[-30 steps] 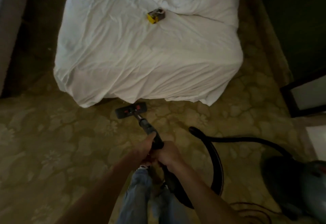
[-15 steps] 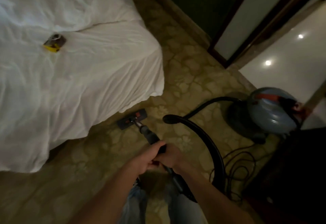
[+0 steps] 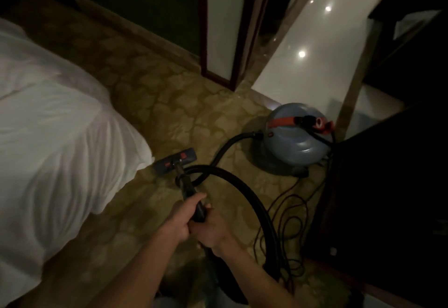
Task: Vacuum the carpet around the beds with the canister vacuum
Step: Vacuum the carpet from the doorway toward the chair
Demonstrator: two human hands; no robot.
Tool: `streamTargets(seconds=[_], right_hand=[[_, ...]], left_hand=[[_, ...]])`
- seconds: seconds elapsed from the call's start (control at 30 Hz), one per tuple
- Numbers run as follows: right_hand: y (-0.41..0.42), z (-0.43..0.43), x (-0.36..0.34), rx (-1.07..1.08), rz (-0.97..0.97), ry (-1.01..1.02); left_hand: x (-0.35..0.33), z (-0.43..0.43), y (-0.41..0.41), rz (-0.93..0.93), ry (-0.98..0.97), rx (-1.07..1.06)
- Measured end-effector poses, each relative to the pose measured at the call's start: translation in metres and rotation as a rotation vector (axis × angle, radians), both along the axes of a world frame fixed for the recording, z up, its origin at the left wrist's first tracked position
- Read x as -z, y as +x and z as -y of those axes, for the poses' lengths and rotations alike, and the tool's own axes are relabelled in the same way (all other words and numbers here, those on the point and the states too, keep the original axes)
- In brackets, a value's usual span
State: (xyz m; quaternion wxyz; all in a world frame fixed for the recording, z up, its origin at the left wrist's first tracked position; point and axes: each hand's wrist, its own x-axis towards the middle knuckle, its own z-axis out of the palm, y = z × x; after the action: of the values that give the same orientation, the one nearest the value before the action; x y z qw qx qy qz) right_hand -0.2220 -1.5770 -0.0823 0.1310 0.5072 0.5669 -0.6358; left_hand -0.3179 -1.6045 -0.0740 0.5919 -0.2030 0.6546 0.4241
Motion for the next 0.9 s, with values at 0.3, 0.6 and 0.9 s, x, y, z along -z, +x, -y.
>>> streamTargets(seconds=[0.3, 0.6, 0.9], right_hand=[[-0.038, -0.120, -0.001, 0.117, -0.097, -0.027], [-0.055, -0.256, 0.004, 0.014, -0.162, -0.203], [0.030, -0.442, 0.066, -0.036, 0.167, -0.156]], left_hand=[[0.010, -0.136, -0.039, -0.125, 0.037, 0.114], [0.038, -0.263, -0.080, -0.166, 0.012, 0.228], [0.068, -0.331, -0.092, -0.292, -0.090, 0.388]])
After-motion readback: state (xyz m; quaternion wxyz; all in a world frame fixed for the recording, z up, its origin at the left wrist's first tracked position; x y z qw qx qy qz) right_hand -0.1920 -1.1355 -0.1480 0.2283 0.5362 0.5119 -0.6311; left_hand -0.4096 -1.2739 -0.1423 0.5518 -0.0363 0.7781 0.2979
